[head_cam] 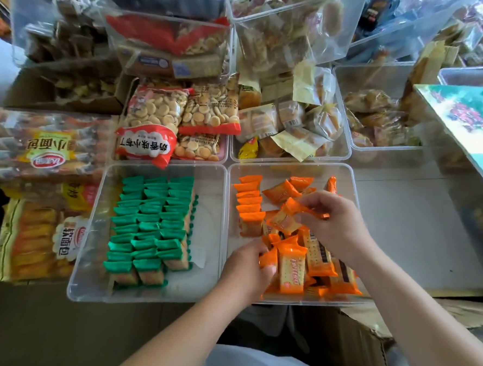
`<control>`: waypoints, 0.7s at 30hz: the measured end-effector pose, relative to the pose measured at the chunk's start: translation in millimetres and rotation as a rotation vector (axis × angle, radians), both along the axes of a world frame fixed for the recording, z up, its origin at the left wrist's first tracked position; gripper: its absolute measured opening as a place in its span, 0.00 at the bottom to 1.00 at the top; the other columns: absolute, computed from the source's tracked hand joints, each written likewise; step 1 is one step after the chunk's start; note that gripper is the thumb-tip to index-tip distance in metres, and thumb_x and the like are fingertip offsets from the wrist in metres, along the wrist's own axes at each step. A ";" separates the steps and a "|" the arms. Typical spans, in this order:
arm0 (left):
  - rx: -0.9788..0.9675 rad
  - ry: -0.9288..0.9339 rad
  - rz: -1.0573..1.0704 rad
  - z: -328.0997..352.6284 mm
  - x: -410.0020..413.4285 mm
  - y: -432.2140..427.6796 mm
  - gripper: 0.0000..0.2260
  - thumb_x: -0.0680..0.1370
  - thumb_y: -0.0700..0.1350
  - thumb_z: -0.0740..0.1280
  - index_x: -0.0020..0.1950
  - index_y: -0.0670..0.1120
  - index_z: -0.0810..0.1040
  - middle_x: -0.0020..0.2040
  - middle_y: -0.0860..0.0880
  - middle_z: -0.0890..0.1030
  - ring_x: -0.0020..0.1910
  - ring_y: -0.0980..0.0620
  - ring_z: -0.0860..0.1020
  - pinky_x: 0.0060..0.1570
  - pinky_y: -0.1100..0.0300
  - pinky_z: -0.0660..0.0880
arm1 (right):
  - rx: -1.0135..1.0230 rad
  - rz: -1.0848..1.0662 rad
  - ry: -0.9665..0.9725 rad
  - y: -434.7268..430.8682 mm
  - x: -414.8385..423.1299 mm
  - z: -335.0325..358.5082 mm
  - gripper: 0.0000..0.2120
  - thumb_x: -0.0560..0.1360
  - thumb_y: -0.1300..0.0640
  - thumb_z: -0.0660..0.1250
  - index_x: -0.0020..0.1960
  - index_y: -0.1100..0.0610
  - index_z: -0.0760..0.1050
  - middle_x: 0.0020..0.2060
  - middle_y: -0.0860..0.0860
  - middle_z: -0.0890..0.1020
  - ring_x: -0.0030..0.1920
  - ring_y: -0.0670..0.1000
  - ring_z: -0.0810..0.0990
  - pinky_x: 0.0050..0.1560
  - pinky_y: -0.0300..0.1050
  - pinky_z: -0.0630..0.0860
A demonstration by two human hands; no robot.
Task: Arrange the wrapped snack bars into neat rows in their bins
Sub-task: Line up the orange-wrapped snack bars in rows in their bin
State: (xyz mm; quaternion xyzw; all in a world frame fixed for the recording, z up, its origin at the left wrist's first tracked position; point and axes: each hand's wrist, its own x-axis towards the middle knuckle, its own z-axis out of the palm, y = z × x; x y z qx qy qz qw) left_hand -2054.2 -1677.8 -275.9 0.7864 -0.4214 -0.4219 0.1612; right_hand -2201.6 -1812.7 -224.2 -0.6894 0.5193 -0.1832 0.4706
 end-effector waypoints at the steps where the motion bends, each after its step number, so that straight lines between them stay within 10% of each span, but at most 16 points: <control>1: -0.005 -0.059 -0.052 4.6 -0.5 6.5 0.07 0.79 0.49 0.69 0.53 0.56 0.72 0.52 0.54 0.79 0.50 0.51 0.78 0.50 0.55 0.75 | -0.016 0.055 0.029 -0.8 7.5 -1.8 0.11 0.74 0.60 0.78 0.48 0.45 0.82 0.44 0.40 0.83 0.44 0.35 0.79 0.40 0.27 0.72; 13: -0.186 -0.094 0.202 14.2 26.8 47.8 0.07 0.74 0.56 0.73 0.49 0.59 0.77 0.38 0.57 0.81 0.39 0.56 0.79 0.43 0.56 0.80 | -0.036 0.214 0.261 22.0 80.1 -74.2 0.13 0.75 0.65 0.74 0.57 0.54 0.84 0.54 0.49 0.76 0.56 0.52 0.77 0.53 0.38 0.70; 21: -0.241 0.089 0.356 6.2 25.4 54.1 0.09 0.74 0.52 0.76 0.51 0.56 0.81 0.41 0.58 0.84 0.42 0.59 0.82 0.48 0.55 0.82 | 0.022 0.046 0.149 15.7 70.0 -70.5 0.10 0.77 0.59 0.72 0.56 0.50 0.81 0.49 0.46 0.83 0.49 0.49 0.81 0.43 0.37 0.75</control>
